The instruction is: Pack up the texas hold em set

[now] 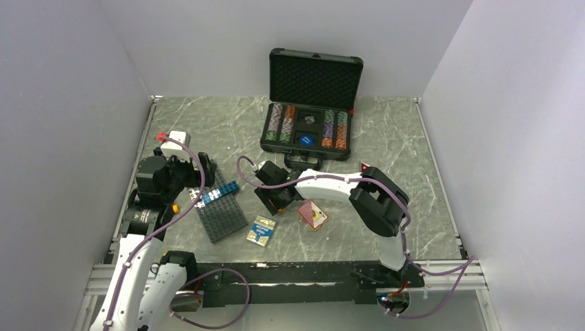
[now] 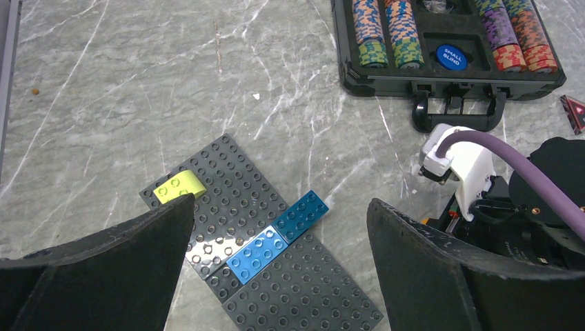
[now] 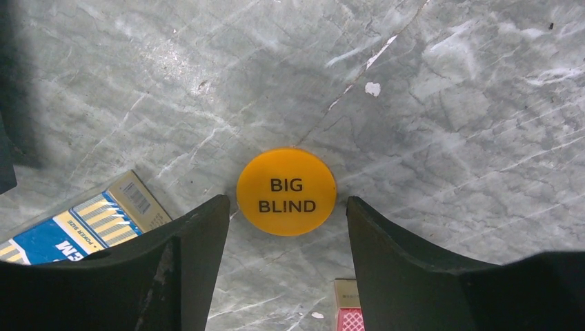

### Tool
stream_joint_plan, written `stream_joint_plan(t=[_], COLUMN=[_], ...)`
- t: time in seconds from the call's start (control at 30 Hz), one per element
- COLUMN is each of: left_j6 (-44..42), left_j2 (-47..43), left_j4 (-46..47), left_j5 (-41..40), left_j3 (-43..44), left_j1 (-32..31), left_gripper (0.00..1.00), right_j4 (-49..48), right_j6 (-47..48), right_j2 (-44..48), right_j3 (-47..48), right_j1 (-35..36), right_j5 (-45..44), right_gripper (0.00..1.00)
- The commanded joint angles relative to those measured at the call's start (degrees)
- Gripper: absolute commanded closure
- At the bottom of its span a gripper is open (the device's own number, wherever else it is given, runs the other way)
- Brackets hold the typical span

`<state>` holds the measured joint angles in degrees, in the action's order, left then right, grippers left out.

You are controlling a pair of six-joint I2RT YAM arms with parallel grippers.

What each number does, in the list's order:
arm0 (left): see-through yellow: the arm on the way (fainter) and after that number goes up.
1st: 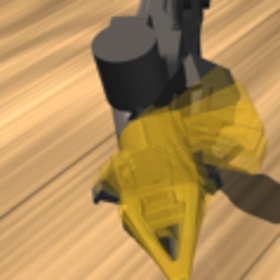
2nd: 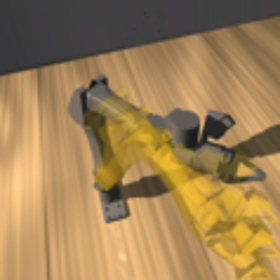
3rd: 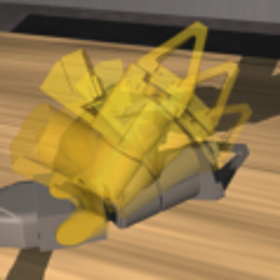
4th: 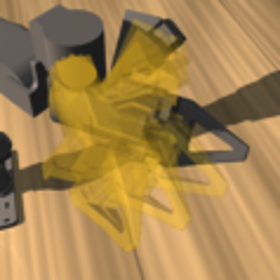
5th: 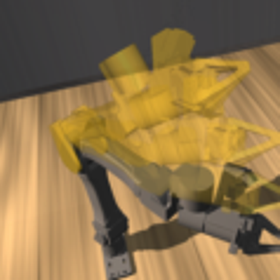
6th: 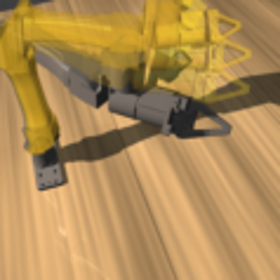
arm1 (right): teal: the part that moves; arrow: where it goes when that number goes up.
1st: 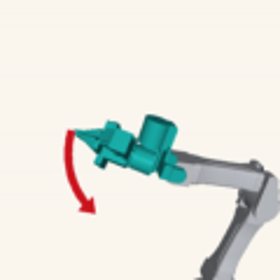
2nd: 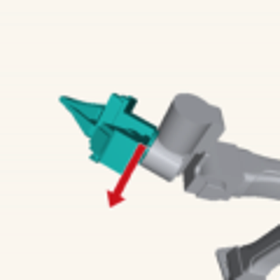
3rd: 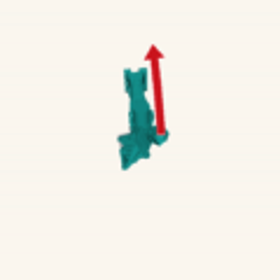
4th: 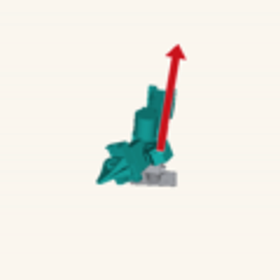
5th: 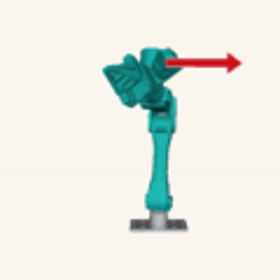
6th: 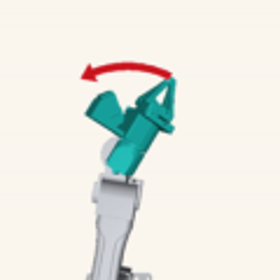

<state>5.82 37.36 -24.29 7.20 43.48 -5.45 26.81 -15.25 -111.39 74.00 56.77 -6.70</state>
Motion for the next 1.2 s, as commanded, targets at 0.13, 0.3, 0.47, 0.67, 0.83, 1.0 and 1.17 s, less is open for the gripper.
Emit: stream_joint_plan(t=[0.13,0.3,0.47,0.67,0.83,1.0,1.17], left_j6=[0.42,0.42,0.42,0.42,0.42,0.44,0.5], left_j2=[-0.18,-0.27,-0.29,-0.28,-0.41,-0.53,-0.56], left_j4=[2.12,2.01,2.05,2.06,2.05,2.04,2.06], left_j5=[-0.39,-0.43,-0.44,-0.43,-0.43,-0.52,-0.49], left_j3=[0.53,0.54,0.55,0.5,0.47,0.51,0.46], left_j1=[-0.12,-0.15,-0.12,-0.17,-0.16,-0.1,-0.14], left_gripper=[0.01,0.01,0.01,0.01,0.01,0.01,0.01], right_j4=[-1.25,-0.72,0.25,0.88,2.34,3.15,3.54], right_j6=[-0.93,-0.95,-0.75,-1.11,-1.52,-1.8,-1.85], right_j2=[-1.0,-1.45,-2.06,-1.93,-1.36,0.62,3.72], right_j3=[1.86,1.9,1.99,1.83,2.9,3.97,5.3], right_j1=[0.06,0.16,0.35,0.44,0.16,-2.34,-6.16], right_j5=[-0.04,-0.69,-2.48,-2.97,-3.93,-3.17,-0.87], right_gripper=[0.34,0.35,0.36,0.43,0.51,0.58,0.59])
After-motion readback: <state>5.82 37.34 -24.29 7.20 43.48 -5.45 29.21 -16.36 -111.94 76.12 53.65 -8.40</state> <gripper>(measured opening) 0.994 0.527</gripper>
